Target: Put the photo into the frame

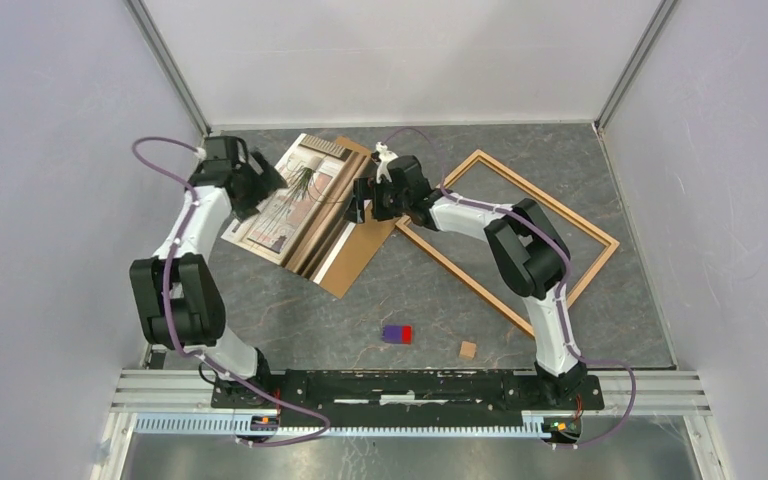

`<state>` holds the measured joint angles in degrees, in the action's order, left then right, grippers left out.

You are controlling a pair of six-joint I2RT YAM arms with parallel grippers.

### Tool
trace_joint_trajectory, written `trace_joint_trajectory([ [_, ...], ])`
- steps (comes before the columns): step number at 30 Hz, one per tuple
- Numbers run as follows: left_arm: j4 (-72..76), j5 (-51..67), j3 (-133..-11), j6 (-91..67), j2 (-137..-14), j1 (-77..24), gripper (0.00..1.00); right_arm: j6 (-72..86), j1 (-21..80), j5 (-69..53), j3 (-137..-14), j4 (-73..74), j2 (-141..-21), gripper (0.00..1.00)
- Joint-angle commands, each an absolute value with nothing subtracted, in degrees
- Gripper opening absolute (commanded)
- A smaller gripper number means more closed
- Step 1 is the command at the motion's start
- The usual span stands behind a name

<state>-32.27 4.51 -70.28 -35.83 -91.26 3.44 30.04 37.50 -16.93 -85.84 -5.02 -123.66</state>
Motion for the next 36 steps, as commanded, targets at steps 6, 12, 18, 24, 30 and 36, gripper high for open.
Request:
trace_joint_trajectory([
  [6,-20.2,3.3,-82.8,-24.9,-104.7,9.8,1.00,31.0,41.4,-20.5,-97.7,-6.5,-131.6,0.93],
  [12,-26.1,12.6,-92.6,-27.2,-115.8,15.7,1.00,29.7,41.6,-21.2,-102.3,-4.6,-136.1,0.90],
  [18,-30.5,10.6,-99.6,-22.6,-121.2,16.6,1.00,28.5,41.6,-20.7,-101.6,-3.6,-137.8,0.89],
  [24,-37.5,15.2,-104.3,-23.2,-127.6,16.5,1.00,28.4,41.2,-20.4,-100.4,-3.5,-137.9,0.89],
  [30,-40.6,11.1,-105.4,-20.6,-129.5,16.5,1.00,28.4,40.7,-20.6,-99.8,-3.5,-137.2,0.88],
  [36,-44.2,15.4,-106.3,-18.9,-132.1,16.5,0.98,28.0,40.6,-20.9,-99.8,-3.9,-136.8,0.88],
])
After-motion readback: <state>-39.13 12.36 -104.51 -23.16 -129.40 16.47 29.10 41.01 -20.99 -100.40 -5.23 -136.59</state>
